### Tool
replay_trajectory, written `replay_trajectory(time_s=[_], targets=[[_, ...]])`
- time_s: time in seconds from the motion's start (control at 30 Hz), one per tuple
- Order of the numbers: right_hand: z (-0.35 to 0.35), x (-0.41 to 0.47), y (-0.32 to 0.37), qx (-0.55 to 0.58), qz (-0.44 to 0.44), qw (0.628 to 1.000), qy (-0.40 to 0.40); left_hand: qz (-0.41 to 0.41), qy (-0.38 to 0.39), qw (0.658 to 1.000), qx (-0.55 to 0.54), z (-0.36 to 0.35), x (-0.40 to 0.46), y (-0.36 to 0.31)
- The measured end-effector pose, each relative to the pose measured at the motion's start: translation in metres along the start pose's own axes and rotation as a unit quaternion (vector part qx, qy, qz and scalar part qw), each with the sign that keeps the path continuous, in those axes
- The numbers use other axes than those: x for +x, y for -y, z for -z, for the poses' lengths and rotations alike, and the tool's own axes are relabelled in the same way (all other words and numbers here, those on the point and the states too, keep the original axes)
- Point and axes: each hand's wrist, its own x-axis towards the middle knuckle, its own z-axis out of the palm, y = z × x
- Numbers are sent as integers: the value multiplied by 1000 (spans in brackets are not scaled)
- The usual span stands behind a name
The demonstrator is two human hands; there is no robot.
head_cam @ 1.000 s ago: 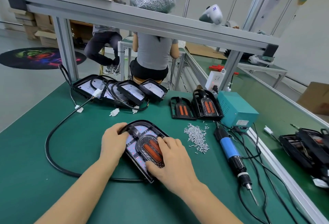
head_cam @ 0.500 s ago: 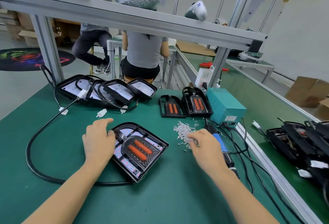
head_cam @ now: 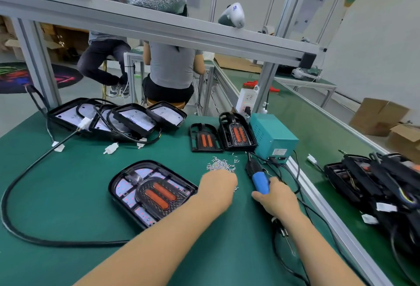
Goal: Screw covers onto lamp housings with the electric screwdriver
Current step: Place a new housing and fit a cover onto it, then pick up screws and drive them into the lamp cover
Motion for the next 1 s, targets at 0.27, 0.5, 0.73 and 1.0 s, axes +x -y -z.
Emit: replay_trajectory(time_s=[0.27, 0.5, 0.73, 1.0], targets=[[-4, 9, 4, 2, -33, 999, -30, 40, 19, 999, -8, -15, 2, -11], [-1, 14, 5, 13, -40, 999, -34, 30, 23, 999, -2, -11, 1, -8], [1, 21, 12, 7, -20, 1000, -8, 57, 29, 998, 13, -15, 1, -12], [1, 30, -2, 87, -24, 996, 13, 4, 38, 999, 22, -17, -1, -17]])
